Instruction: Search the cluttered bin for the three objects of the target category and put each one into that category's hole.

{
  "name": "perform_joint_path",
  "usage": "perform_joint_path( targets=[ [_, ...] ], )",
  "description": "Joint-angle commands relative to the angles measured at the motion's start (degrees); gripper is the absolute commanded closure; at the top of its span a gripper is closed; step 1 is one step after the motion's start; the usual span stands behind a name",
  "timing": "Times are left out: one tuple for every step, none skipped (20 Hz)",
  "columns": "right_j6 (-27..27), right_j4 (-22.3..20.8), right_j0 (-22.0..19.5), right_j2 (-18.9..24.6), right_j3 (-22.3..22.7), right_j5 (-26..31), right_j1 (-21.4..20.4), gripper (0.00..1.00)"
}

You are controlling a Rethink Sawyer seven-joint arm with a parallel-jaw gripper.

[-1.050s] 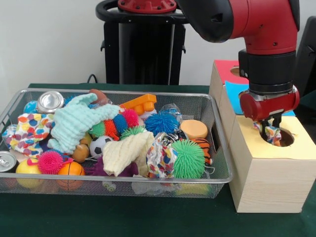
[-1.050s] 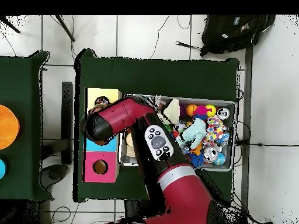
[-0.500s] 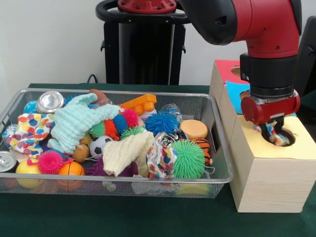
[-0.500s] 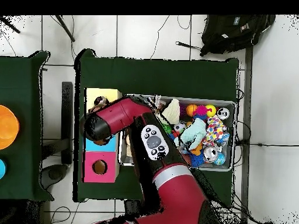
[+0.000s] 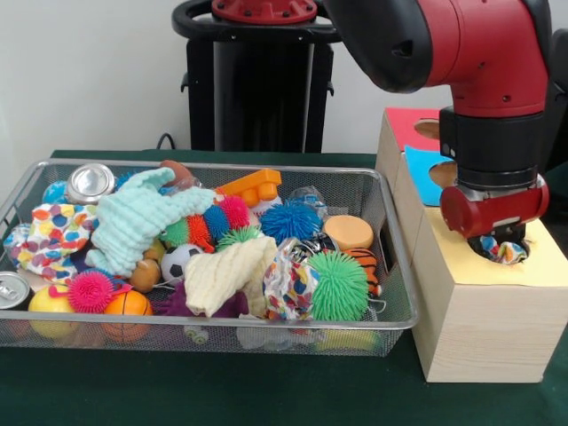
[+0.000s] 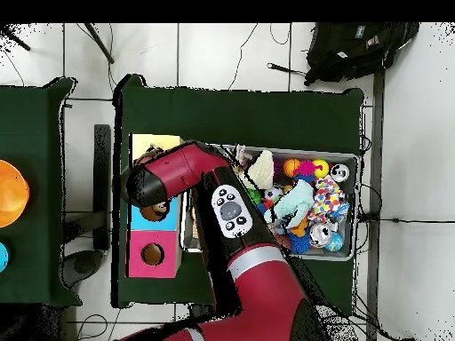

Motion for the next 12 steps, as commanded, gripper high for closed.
perform_joint_path(
  targets=[
    [0.99, 1.73, 1.29, -1.35, -1.27, 8.61, 5.05, 0.00],
    [0.83, 1.90, 1.30, -1.33, -1.46, 8.82, 5.11, 0.00],
    [0.60, 2.01, 1.33, -1.28, -1.67, 9.04, 5.14, 0.00],
    [0.33, 2.16, 1.23, -1.17, -1.71, 9.34, 5.07, 0.00],
    [0.28, 2.25, 1.23, -1.19, -1.48, 9.55, 4.74, 0.00],
    [0.23, 2.33, 1.24, -1.20, -1.33, 9.86, 4.42, 0.00],
    [0.17, 2.41, 1.25, -1.22, -1.19, 10.17, 4.11, 0.00],
    [0.15, 2.50, 1.17, -1.17, -0.96, 10.28, 3.87, 0.00],
    [-0.10, 2.67, 1.08, -0.98, -1.00, 10.68, 3.73, 0.00],
    [-0.37, 2.70, 0.93, -0.82, -0.92, 10.84, 3.61, 0.00],
    [-0.56, 2.82, 0.80, -0.68, -0.90, 11.19, 3.49, 0.00],
    [-0.75, 2.96, 0.61, -0.53, -0.75, 11.34, 3.34, 0.00]
  ],
)
